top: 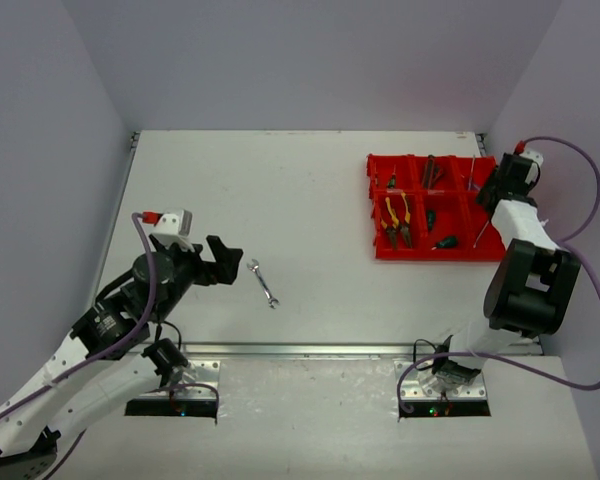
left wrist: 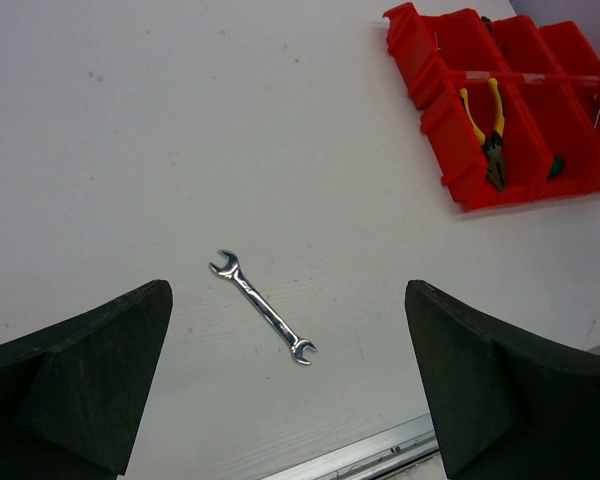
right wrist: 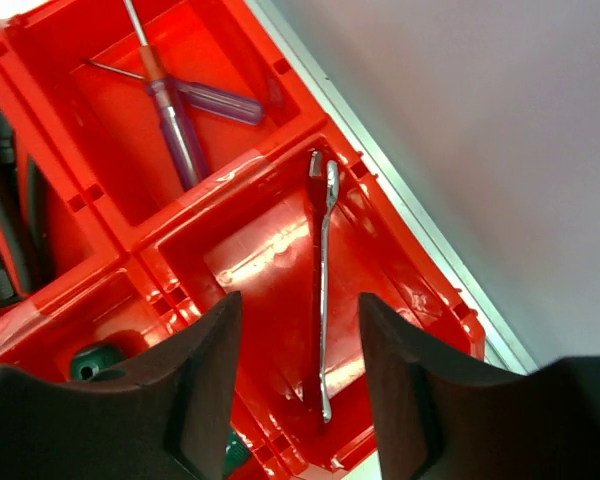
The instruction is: Sort the tools into containers
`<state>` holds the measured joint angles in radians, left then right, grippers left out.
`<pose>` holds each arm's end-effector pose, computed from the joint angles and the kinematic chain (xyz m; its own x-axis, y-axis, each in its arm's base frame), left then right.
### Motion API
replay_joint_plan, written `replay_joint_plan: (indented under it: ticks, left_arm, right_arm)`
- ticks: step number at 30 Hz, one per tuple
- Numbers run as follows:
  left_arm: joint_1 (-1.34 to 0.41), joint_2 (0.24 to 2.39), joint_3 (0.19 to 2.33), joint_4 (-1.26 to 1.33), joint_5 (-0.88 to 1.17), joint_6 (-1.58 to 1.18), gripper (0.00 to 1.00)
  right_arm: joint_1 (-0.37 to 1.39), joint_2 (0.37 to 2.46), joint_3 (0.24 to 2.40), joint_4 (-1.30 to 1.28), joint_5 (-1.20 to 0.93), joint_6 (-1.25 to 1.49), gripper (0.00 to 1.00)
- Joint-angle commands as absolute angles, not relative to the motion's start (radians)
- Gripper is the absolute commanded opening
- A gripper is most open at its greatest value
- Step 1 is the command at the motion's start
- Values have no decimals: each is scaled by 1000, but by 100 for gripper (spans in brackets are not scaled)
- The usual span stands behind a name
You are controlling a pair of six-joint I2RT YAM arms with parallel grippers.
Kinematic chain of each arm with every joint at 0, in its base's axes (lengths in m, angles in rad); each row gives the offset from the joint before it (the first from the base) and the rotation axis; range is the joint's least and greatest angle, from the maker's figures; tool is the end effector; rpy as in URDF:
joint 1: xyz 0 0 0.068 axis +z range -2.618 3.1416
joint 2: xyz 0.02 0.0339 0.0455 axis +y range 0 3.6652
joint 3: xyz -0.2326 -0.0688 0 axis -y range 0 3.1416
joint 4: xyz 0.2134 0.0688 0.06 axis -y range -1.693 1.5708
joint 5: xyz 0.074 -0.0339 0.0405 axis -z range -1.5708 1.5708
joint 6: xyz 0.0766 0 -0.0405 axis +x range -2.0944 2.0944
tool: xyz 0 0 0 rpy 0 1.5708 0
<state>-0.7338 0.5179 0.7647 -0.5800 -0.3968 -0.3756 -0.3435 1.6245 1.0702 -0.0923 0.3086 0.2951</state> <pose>0.1289 -0.0764 0.2917 -0.3530 -0.1372 -0.9255 0.2332 0.9451 -0.2291 0.3338 -0.1441 0.1959 -0.3831 0.4313 -0.8169 0.6904 0.7212 0.0570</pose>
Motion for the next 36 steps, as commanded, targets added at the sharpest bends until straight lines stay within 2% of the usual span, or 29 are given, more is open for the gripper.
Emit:
replay_joint_plan:
  ticks: [1,4,14,17,20,22,25,28,31,33,36]
  left_arm:
    - [-744,535,770,-552,-413,-385,100]
    - [-746,555,770,-552,-416,-385,100]
    - [-742,701,809,-621,-561,-471,100]
    - [-742,746,841,-684,-645,-569,100]
    - [-742,790,846,-682,-586,-702,100]
    - [-742,824,835,-643,-556,-780,100]
    - [-741,945,844,-626,-551,-909,100]
    - [-739,1107,908,-725,-583,-1083,100]
    - [-736,1254,971,-761,-558,-1137,100]
    - [-735,1388,1031,-790,-534,-1182,100]
    - [-733,1504,1074,-796,-494,-1202,100]
  right_arm:
    - [-333,1620,1147,-114,270,338,60]
    - [-313,1585,1149,-129,248,362,99]
    - [-200,1390,1160,-307,143,438,99]
    - [-102,1293,1121,-355,152,410,99]
    - [-17,1183,1046,-365,117,412,99]
    - [-8,1135,988,-342,1,440,99]
    - [-8,1069,860,-243,-340,542,99]
    - [-8,1045,839,-269,-505,591,99]
    - [26,1025,891,-435,-407,569,99]
    - [121,996,955,-588,1,495,99]
    - [144,939,945,-625,59,459,99]
